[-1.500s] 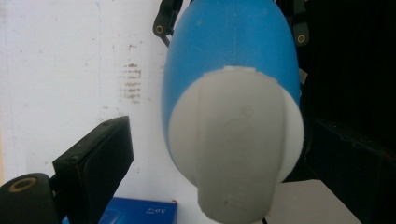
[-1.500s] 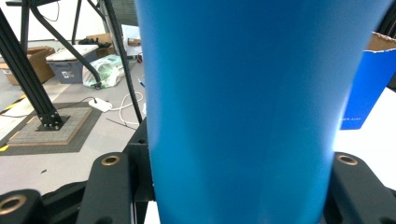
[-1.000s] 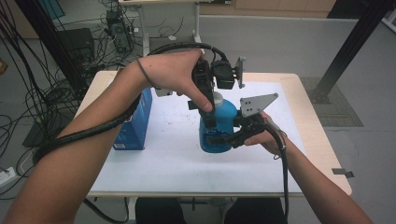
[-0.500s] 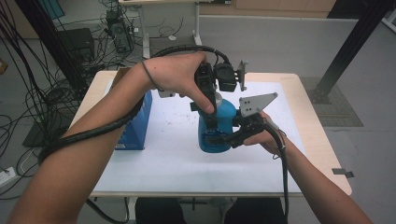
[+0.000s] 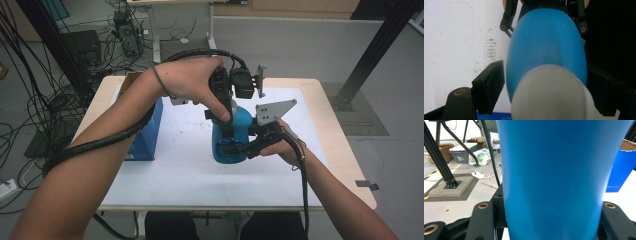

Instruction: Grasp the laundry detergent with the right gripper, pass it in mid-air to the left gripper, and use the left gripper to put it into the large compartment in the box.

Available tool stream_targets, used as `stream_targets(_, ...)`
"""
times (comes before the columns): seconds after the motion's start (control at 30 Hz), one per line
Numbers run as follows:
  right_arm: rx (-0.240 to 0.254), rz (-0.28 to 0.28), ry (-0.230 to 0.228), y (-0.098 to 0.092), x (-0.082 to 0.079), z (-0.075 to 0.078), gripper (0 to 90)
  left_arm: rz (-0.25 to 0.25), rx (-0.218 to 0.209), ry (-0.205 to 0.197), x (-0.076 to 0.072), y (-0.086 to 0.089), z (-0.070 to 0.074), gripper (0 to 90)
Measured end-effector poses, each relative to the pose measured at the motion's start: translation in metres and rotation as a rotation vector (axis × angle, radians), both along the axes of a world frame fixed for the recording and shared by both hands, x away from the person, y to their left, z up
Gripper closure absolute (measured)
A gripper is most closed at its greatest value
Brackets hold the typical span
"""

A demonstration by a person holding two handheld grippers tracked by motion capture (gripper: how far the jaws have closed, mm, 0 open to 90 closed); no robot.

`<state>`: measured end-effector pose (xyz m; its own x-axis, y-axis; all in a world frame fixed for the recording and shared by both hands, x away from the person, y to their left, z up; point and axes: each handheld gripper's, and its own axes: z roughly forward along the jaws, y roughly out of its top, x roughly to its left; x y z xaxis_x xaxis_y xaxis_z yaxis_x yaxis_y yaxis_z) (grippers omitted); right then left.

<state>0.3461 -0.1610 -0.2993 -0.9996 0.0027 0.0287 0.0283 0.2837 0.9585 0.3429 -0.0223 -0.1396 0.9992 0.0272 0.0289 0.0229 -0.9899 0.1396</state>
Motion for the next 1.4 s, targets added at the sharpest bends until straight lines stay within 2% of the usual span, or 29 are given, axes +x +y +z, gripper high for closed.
stream_targets(0.37,-0.002,0.002,-0.006,0.0010,-0.0001,-0.0003,43.3,0.002,-0.003,0.009,0.0002,0.0010,-0.0008,28.6)
stream_targets(0.57,-0.002,0.000,-0.003,0.0007,-0.0004,-0.0003,43.3,0.010,-0.018,0.016,0.0009,0.0007,0.0018,36.9)
stream_targets(1.17,0.002,0.005,-0.014,0.0004,-0.0010,0.0003,43.3,0.027,-0.014,0.004,-0.0025,0.0003,0.0026,37.4)
stream_targets(1.4,0.009,0.005,-0.014,-0.0007,-0.0005,0.0009,43.3,0.031,-0.036,-0.003,-0.0034,0.0005,0.0034,37.4)
